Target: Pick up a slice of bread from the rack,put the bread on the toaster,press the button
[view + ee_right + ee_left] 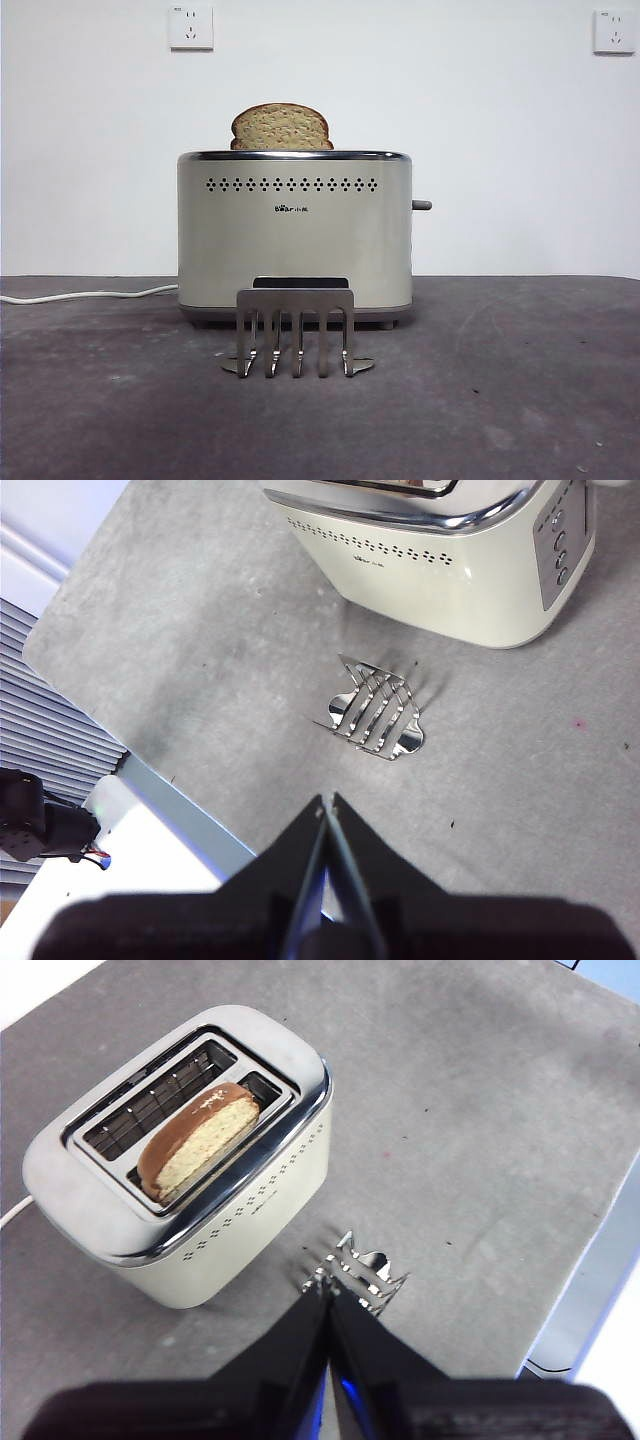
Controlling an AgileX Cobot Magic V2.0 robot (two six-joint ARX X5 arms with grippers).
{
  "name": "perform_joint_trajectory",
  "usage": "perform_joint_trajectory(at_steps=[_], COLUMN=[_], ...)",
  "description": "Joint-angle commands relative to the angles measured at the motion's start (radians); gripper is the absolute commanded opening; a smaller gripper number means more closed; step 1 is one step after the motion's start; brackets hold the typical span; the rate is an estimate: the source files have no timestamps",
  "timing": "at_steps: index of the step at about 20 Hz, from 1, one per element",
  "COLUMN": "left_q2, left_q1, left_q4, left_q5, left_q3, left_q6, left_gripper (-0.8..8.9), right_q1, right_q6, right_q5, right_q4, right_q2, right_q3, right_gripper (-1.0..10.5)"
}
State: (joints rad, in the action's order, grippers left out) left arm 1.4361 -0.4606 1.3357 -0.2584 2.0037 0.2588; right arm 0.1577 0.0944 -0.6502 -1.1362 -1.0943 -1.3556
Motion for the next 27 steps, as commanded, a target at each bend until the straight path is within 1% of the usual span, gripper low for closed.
perform_joint_trajectory(at_steps=[1,2,4,7,9,11,13,16,19,23,27], left_q2=[-0.028,-0.049,-0.108,-0.222,-0.314,-0.424,-0.561,-0.748,-0.913,-1.088,-1.234], left_q1=[0.018,0.025,0.066,0.183,0.258,0.330,0.393,0.451,0.490,0.518,0.524], left_q4=[0.013,-0.021,-0.150,-0.385,-0.522,-0.653,-0.818,-1.017,-1.175,-1.287,-1.313], left_q5=[0.046,0.047,0.003,-0.076,-0.086,-0.083,-0.082,-0.079,-0.036,-0.015,0.092], left_q3=[-0.006,-0.006,-0.008,-0.048,-0.129,-0.276,-0.491,-0.817,-1.128,-1.442,-1.672], left_q6=[0.035,0.042,0.052,0.025,0.005,0.003,0.003,0.003,0.002,-0.006,-0.010], left_gripper=[-0.03,-0.03,-0.03,-0.03,-0.04,-0.03,-0.03,-0.03,-0.03,-0.03,-0.03], right_q1=[0.000,0.000,0.000,0.000,0.000,0.000,0.000,0.000,0.000,0.000,0.000], right_q6=[0.008,0.008,0.008,0.008,0.008,0.008,0.008,0.008,0.008,0.008,0.008], right_q5=[0.002,0.003,0.002,0.003,0.003,0.003,0.003,0.002,0.002,0.002,0.003], right_q4=[0.003,0.002,0.002,0.002,0.003,0.003,0.003,0.002,0.002,0.003,0.002], right_q2=[0.002,0.002,0.002,0.002,0.002,0.002,0.002,0.002,0.002,0.002,0.002], right_q3=[0.008,0.008,0.008,0.008,0.008,0.008,0.008,0.008,0.008,0.008,0.008], right_gripper=[0.0,0.0,0.0,0.0,0.0,0.0,0.0,0.0,0.0,0.0,0.0])
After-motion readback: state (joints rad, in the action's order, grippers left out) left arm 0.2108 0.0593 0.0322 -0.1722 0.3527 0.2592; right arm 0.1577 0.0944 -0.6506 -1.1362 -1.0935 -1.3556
